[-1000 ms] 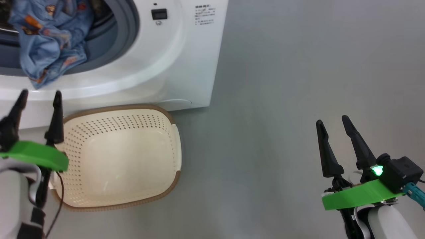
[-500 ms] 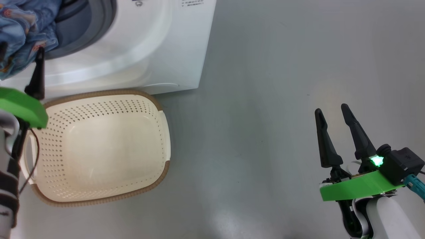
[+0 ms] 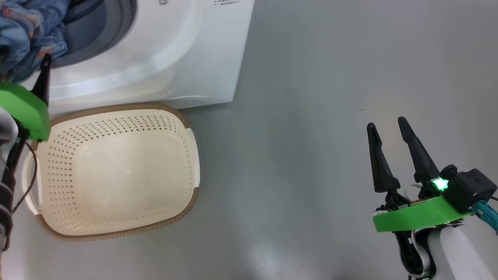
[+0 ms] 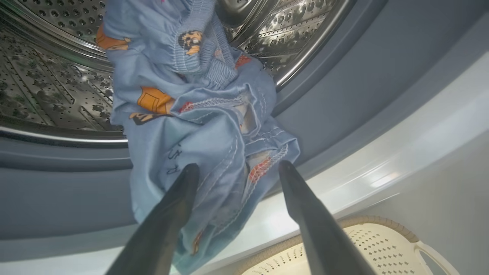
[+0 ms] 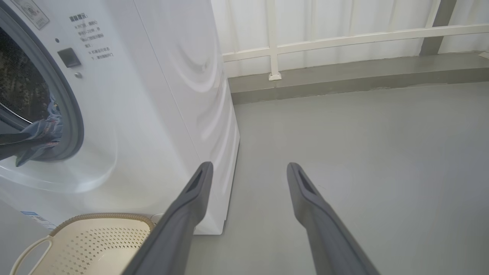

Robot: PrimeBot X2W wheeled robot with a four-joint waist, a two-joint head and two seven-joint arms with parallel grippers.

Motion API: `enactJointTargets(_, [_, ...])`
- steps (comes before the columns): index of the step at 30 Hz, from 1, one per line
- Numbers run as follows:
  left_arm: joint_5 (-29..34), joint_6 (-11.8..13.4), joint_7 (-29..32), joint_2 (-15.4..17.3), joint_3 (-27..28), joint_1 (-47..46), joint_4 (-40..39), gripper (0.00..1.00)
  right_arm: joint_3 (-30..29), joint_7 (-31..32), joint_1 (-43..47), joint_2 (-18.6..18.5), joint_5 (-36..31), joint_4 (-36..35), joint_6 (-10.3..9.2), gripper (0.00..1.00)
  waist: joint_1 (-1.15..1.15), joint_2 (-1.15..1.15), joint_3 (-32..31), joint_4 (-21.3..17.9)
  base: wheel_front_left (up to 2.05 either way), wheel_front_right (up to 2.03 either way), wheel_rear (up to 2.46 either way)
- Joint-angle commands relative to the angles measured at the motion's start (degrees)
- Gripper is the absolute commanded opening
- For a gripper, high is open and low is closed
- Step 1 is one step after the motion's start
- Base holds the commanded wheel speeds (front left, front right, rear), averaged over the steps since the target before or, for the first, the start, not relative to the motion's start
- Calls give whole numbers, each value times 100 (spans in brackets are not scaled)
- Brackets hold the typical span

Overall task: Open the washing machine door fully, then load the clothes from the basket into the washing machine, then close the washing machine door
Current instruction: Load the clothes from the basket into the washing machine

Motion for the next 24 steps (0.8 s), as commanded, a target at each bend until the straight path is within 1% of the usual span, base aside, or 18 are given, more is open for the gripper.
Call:
enactJointTargets(1, [-32, 3, 2, 336, 27, -165, -20, 100, 147, -46, -31, -27, -25, -135, 25, 100, 0, 0, 6, -20, 0, 0, 0])
enactJointTargets(9, [-66, 3, -38, 483, -366, -398, 331, 100, 192, -46, -27, -41, -11, -151, 25, 100, 0, 0, 13, -141, 0, 0, 0])
enactJointTargets(18, [-84, 3, -62, 558, -558, -502, 600, 100, 250, -46, -1, -48, -2, -140, 25, 100, 0, 0, -38, -253, 0, 0, 0])
enactJointTargets(19, [-86, 3, -63, 560, -576, -503, 618, 78, 250, -46, 4, -49, -3, -142, 25, 100, 0, 0, -45, -261, 0, 0, 0])
enactJointTargets(20, [-92, 3, -70, 561, -590, -506, 633, 49, 248, -46, 9, -50, -4, -146, 25, 100, 0, 0, -49, -267, 0, 0, 0])
enactJointTargets(22, [-89, 3, -97, 575, -623, -512, 659, 22, 250, -46, 10, -49, -5, -148, 25, 100, 0, 0, -59, -282, 0, 0, 0])
enactJointTargets(23, [-89, 8, -121, 583, -632, -511, 670, 11, 254, -46, 11, -49, -4, -146, 25, 100, 0, 0, -69, -290, 0, 0, 0])
enactJointTargets(24, [-92, 13, -140, 585, -641, -505, 681, 5, 258, -46, 16, -51, -3, -145, 25, 100, 0, 0, -82, -297, 0, 0, 0])
